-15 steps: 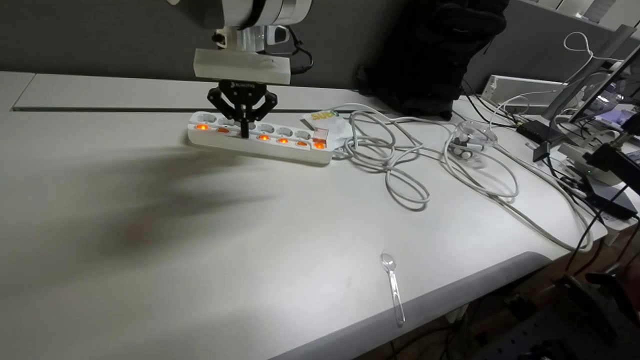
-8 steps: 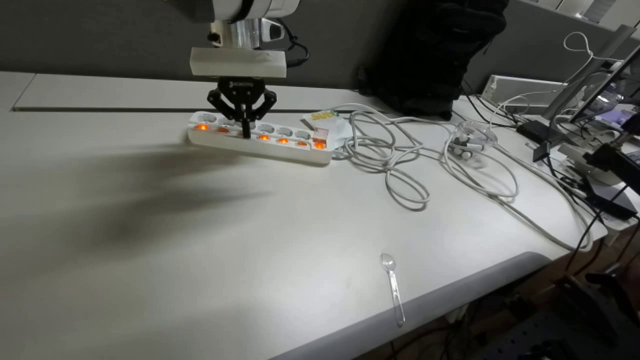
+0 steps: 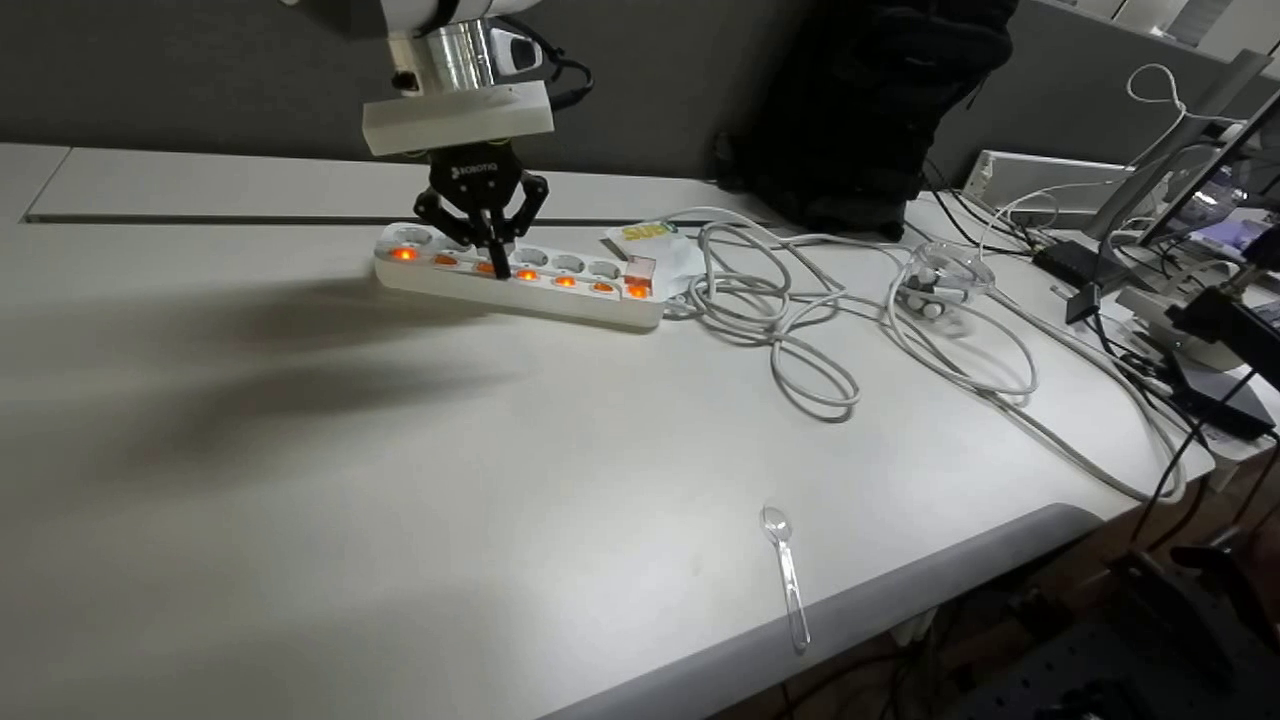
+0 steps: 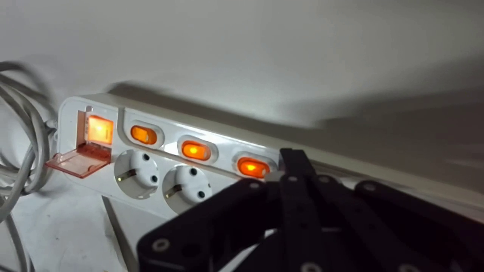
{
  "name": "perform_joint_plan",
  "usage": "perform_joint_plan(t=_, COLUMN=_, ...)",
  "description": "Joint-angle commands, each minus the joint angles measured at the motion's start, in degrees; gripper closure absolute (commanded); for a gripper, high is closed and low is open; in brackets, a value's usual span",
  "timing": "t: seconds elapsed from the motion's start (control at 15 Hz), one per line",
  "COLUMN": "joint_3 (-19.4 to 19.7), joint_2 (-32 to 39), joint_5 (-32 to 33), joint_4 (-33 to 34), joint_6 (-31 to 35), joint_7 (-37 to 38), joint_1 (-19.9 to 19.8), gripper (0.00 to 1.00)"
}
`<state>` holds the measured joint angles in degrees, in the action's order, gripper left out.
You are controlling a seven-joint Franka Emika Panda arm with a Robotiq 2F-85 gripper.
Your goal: Turn on the third switch from the left of the extension cord
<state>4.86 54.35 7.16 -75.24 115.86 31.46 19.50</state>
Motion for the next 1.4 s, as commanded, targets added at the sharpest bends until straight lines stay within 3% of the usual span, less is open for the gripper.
perform_joint_plan(t=0.0, joint_3=-0.75, joint_2=2.34, joint_5=-0.35, joint_4=3.52, joint_6=0.15, joint_7=1.04, joint_1=-0.16, gripper=1.00)
perform_joint_plan(t=0.67, joint_3=-3.84, joint_2=-7.42, joint_5=-6.92, joint_4=-7.02, joint_6=11.92, joint_7=-2.33, joint_1=-2.89, gripper=1.00)
perform_joint_plan(t=1.33, joint_3=-2.92, joint_2=-8.43, joint_5=-7.93, joint_4=-11.80, joint_6=15.09, joint_7=-2.74, joint_1=-3.94, gripper=1.00)
